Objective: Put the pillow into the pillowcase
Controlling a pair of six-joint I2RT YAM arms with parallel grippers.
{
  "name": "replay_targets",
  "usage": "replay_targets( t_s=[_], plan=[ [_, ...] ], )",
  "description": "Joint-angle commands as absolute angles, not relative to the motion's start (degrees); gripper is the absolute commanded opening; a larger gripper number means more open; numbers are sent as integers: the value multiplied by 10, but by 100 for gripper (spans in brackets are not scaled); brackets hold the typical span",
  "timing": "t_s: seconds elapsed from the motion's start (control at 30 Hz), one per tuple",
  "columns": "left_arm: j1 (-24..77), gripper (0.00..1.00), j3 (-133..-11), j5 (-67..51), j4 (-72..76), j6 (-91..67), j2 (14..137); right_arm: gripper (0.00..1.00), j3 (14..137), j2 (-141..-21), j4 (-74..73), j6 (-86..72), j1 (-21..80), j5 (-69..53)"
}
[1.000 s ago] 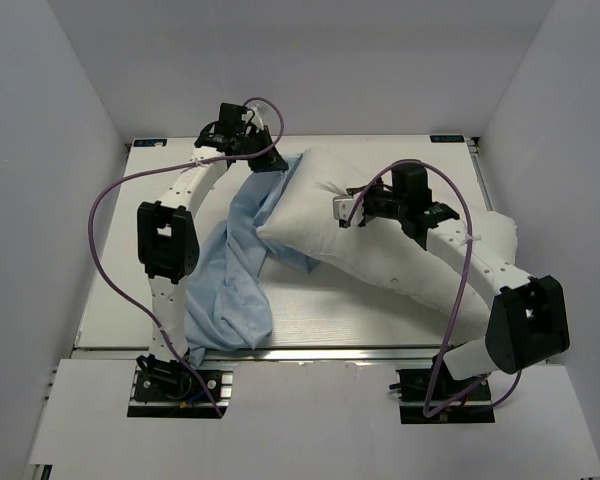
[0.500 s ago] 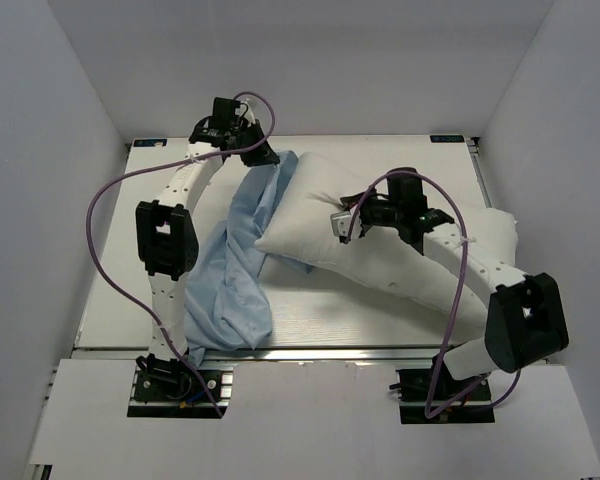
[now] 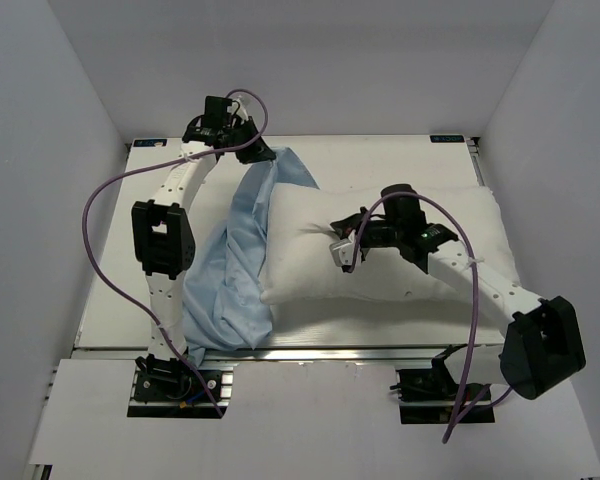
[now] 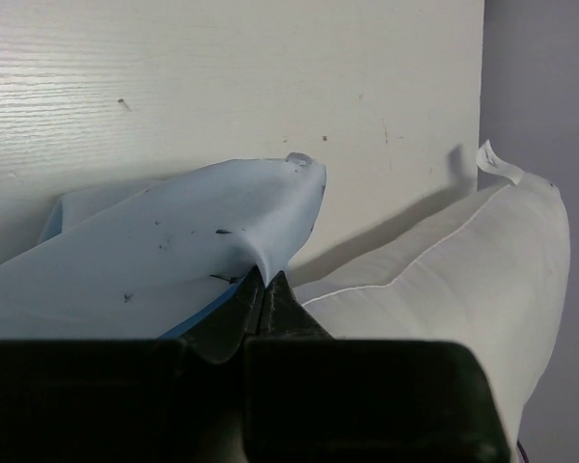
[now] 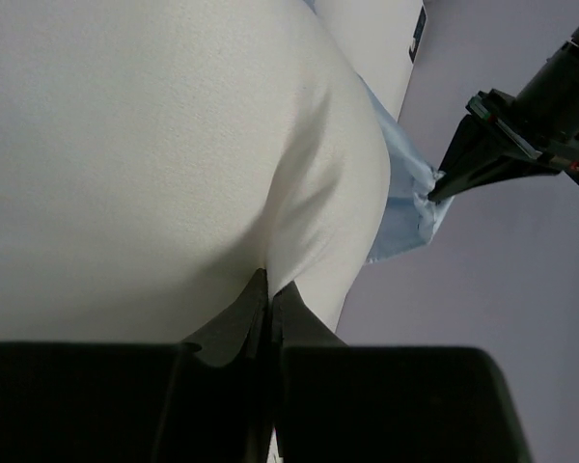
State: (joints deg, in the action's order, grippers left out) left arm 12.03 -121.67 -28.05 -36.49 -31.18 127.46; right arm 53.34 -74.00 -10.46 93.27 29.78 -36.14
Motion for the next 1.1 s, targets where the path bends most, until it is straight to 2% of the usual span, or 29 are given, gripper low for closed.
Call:
replay_targets(
  t_s=[0.0,0.2,0.4,0.77,0.93,1.0,1.03,1.07],
  plan=[
    [129,7,-1218,-327,-338,-309,1234,0,556,-765,-52,942,307,-367],
    [137,6,-1163,-313,-365,-272,1203,0,618,-825,-20,898,301,-307],
    [139,6,-1140,-313,-373,-259,1194,0,623,-846,-6,921,290,-286],
    [149,6,-1152,-323,-376,-252,1201,0,633,-881,41,940,280,-251],
    [152,8,-1197,-323,-375,-272,1220,0,627,-900,54,960,280,-238],
    [152,13,-1214,-309,-388,-276,1223,0,624,-906,57,962,280,-229],
    [152,19,-1227,-300,-392,-277,1222,4,625,-910,54,960,280,-228],
    [152,35,-1233,-277,-399,-275,1219,8,633,-911,47,954,280,-225]
  ],
)
